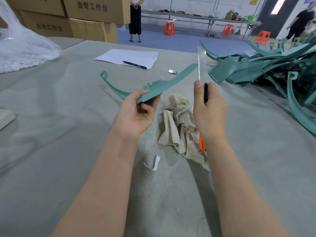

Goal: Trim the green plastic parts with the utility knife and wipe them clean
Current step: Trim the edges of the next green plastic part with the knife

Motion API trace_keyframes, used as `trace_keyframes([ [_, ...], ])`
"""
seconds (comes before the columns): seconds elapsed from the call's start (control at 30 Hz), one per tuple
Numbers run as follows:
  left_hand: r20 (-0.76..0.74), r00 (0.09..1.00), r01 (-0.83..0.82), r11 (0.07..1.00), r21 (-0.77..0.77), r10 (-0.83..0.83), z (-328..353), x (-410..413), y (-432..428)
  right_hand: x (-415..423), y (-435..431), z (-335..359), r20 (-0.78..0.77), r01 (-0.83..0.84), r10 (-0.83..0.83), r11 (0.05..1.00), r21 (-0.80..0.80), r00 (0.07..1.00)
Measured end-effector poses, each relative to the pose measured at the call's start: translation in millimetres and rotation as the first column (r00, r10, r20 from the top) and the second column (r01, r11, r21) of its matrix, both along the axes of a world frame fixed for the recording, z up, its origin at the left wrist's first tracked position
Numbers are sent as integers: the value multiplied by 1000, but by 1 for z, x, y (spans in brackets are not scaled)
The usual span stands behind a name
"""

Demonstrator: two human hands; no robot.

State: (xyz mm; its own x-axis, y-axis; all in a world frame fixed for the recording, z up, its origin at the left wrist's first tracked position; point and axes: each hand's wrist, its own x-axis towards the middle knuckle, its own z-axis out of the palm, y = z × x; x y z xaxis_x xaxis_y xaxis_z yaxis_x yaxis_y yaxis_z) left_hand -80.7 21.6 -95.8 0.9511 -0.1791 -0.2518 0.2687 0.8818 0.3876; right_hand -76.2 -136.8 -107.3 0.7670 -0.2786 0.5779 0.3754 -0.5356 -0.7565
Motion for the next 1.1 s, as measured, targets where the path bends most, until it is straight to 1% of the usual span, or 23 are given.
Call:
trace_keyframes([
  [0.2, -15, 1000, -21, 999, 29, 21, 0, 0, 3, -1, -4, 1, 7, -24, 23, 999, 47, 1000],
  [0.43, -40, 999, -17, 999, 45, 19, -1, 1, 1, -2, 0, 0, -29, -43, 42, 999, -12, 999],
  [0.63, -40, 999, -26, 1000, 12, 26, -2, 2, 1, -9, 17, -4, -28, -139, 137, 984, -108, 990],
  [0.7, -43, 998, -35, 999, -15, 35, -3, 3, 2, -11, 25, -5, -32, -172, 169, 972, -161, 985],
  [0.8, -81, 994, -73, 994, -76, 67, -3, 4, 2, -16, 35, -7, -42, -232, 230, 936, -266, 972],
  [0.9, -106, 986, -135, 989, -63, 128, -5, 10, 4, -20, 42, -8, -31, -292, 300, 892, -346, 953],
  [1.0, -88, 988, -131, 990, -52, 126, -5, 10, 4, -22, 42, -6, -14, -321, 336, 884, -339, 942],
  [1.1, -62, 993, -103, 991, -84, 98, -3, 6, 6, -19, 35, -4, 5, -248, 255, 942, -226, 967],
])
